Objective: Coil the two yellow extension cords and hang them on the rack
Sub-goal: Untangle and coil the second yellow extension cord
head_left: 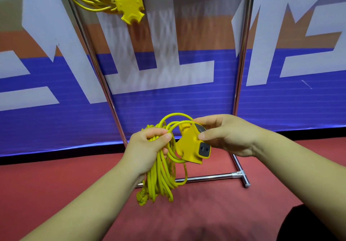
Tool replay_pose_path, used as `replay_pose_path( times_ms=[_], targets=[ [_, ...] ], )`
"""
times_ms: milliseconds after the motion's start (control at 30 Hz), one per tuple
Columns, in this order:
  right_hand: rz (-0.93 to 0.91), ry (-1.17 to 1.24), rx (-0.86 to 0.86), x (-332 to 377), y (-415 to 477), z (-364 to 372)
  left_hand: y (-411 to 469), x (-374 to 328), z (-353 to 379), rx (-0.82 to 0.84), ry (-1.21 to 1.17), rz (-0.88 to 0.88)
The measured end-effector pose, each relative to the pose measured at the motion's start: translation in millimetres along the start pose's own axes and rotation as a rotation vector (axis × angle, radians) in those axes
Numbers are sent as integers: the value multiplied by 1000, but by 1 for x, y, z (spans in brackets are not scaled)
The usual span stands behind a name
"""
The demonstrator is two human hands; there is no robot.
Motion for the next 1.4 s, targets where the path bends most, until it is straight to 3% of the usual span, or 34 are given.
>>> replay_pose_path(
  times_ms=[167,367,467,567,700,767,867,967,1167,1400],
  targets=[
    [51,-92,-203,-5,0,-15,0,2,5,26,22,-1],
    [-133,-347,-547,24,-12,-41,-1,6,9,29,11,-31],
    [-171,-421,-603,25,-13,-46,0,9,8,2,-8,-49],
    [-182,-369,-561,24,-9,-48,2,10,7,-15,-31,-68],
    [-129,-360,-238,20,-2,-32,4,12,3,-38,-80,-94],
    [-121,-480,-147,15,-3,-23,5,13,1,-49,-90,-101],
    [-145,-814,-227,11,1,-19,6,15,2,-50,-88,-100],
    [-226,-972,-285,18,3,-17,6,18,2,-56,-125,-122],
    [-362,-1092,-324,30,-2,-17,9,17,-1,-43,-141,-122],
    [-362,-1000,-282,26,1,-15,13,24,-6,-62,-125,-131]
  ],
)
Point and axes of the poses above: each hand's wrist, its own y-axis towards the middle knuckle, its own z-axis out of the palm, x = y × z, the point moved 10 cm from there along y, towards the middle knuckle, and after that the axes turned 3 degrees about z, right-handed, at the moved point
